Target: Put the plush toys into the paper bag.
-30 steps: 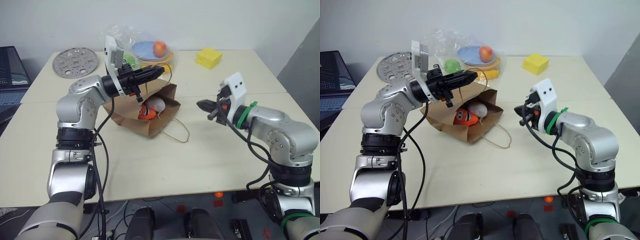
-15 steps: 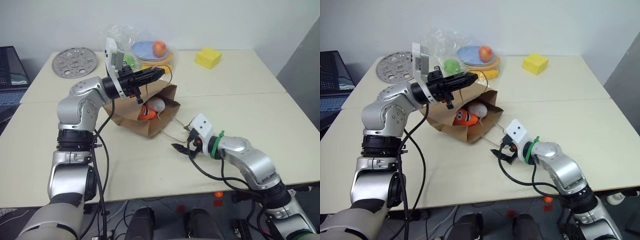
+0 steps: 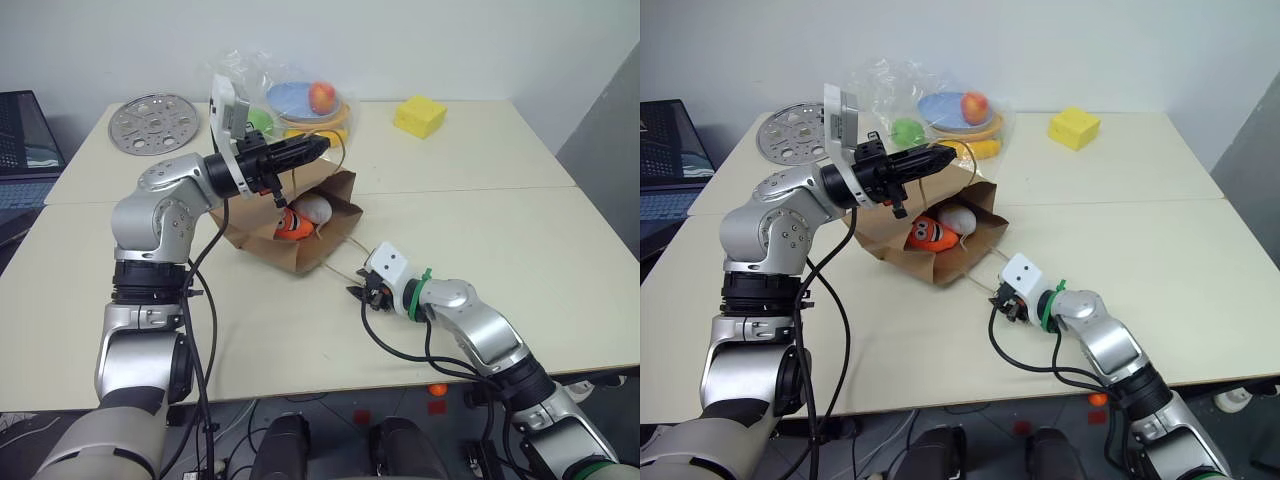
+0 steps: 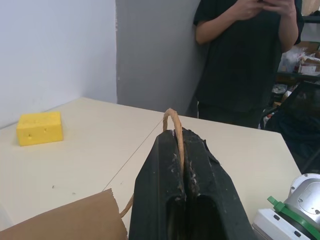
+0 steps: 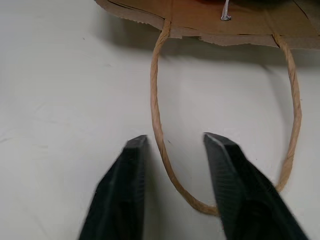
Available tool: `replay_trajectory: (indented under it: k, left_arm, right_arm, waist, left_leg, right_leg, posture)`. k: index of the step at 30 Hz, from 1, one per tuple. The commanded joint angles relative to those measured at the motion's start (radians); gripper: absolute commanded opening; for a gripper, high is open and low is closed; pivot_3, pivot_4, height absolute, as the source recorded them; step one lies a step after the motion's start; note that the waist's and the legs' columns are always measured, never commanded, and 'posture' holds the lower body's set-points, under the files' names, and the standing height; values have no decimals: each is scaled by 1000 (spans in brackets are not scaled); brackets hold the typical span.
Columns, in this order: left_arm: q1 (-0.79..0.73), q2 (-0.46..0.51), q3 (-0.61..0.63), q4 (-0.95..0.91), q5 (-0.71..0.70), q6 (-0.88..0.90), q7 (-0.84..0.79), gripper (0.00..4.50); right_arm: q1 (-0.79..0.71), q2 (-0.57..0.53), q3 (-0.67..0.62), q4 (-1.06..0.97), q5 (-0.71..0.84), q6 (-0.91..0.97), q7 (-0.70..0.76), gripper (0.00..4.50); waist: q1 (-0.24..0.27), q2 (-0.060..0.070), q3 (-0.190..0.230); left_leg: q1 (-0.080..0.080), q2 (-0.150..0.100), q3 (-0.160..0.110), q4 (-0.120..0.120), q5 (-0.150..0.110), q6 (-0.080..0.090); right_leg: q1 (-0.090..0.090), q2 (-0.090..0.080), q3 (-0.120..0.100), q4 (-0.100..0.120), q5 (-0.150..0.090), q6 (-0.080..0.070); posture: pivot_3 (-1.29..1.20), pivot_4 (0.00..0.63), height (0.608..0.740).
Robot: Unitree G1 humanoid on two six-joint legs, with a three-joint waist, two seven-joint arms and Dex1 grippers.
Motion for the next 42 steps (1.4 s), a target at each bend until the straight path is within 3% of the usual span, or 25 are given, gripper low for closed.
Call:
replay_trajectory:
  k: [1,3,8,14,21,29,42]
  left_arm:
    - [-7,9,23,-32,-15,-9,3,0]
    - [-10,10,24,-29,-14,-11,2,0]
    - [-25,14,23,-7,-7,-22,-7,0]
    - [-104,-23,13,106,23,-102,-11,0]
    - [-222,-113,-1,297,65,-224,-30,0]
    - [-273,-187,15,338,32,-221,-83,0]
    - [-204,-140,-12,315,82,-204,-116,0]
  right_arm:
    - [-10,-6,-49,-23,-4,-19,-1,576]
    - [-8,-10,-82,-48,9,-21,-2,16]
    - [0,-15,-210,-192,85,-34,11,16]
    - [-88,-87,-271,-370,122,61,25,16]
    - [-185,-120,-275,-437,108,101,-3,16]
    - [-257,-122,-260,-529,78,124,-59,16]
    - [-236,-54,-164,-493,78,192,-85,16]
  waist:
    - [0,0,0]
    - [0,0,0]
    - [1,0,0]
    - [3,0,0]
    - [7,0,0]
    - [7,0,0]
    - [1,0,0]
  left_leg:
    - [0,0,0,0,0,0]
    - [0,0,0,0,0,0]
    - [0,0,0,-1,0,0]
    - [0,0,0,0,0,0]
    - [0,-1,0,0,0,0]
    - [-1,0,0,-1,0,0]
    - [-1,0,0,-1,0,0]
  right_leg:
    - [0,0,0,0,0,0]
    - [0,0,0,0,0,0]
    - [0,0,0,0,0,0]
    - [0,0,0,1,0,0]
    - [0,0,0,0,0,0]
    - [-1,0,0,-3,0,0]
    - [-1,0,0,-1,0,0]
  posture:
    - [0,150,740]
    - [0,150,740]
    - [0,150,740]
    - [0,150,740]
    - [0,150,740]
    - [0,150,740]
    - [0,150,740]
